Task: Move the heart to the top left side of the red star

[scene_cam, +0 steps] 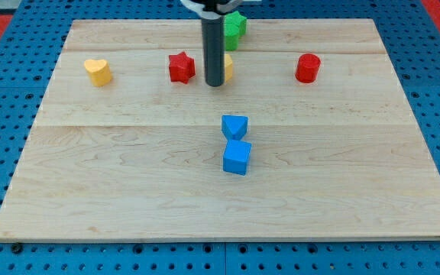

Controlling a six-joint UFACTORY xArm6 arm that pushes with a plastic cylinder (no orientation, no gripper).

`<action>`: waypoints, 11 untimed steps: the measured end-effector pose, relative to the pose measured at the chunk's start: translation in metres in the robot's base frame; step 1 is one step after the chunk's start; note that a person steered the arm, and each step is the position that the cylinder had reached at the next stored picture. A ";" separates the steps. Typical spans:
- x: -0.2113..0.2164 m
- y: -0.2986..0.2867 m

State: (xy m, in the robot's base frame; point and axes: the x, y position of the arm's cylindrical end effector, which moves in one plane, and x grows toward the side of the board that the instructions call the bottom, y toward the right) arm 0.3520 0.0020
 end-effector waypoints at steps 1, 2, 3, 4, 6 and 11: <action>0.001 0.023; 0.036 -0.007; 0.054 -0.078; 0.043 -0.155; 0.015 -0.272; -0.012 -0.180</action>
